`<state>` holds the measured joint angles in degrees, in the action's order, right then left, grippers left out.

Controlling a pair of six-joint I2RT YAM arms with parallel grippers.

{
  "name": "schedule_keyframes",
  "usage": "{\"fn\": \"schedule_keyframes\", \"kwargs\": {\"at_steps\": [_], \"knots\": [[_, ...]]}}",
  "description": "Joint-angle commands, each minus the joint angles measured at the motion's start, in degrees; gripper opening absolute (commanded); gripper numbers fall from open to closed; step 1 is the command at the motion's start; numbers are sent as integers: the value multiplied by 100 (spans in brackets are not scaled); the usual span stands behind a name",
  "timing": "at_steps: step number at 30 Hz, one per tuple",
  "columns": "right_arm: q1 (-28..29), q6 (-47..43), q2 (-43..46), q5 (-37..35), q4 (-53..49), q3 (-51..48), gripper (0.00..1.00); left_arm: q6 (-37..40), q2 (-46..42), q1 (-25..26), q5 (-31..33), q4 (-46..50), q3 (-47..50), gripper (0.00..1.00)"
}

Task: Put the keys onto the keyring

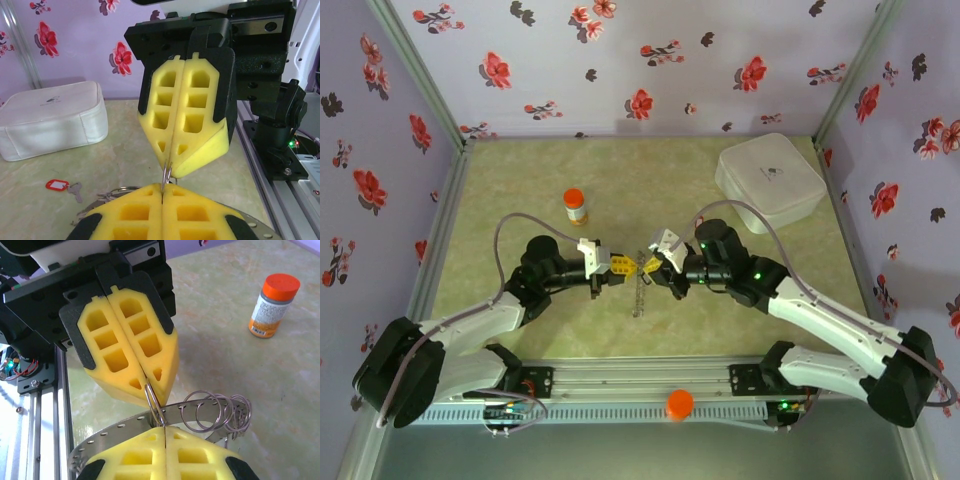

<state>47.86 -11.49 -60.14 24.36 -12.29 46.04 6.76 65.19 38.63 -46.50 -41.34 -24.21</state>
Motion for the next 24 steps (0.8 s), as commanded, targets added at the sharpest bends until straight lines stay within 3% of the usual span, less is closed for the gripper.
{"fn": "schedule_keyframes", "kwargs": {"at_steps": [1, 7, 17, 24], "knots": [[-16, -74, -72, -93, -271, 203, 1, 93, -53, 22, 27, -311, 4, 0], [-19, -42, -182, -19, -178, 166, 2, 19, -24, 22, 10, -406, 11, 0], [-15, -266, 209, -250, 235, -17, 28, -118, 53, 23, -65, -572, 12, 0], [-3, -488, 206, 206, 619, -177, 33, -154, 79, 30, -87, -593, 4, 0]]}}
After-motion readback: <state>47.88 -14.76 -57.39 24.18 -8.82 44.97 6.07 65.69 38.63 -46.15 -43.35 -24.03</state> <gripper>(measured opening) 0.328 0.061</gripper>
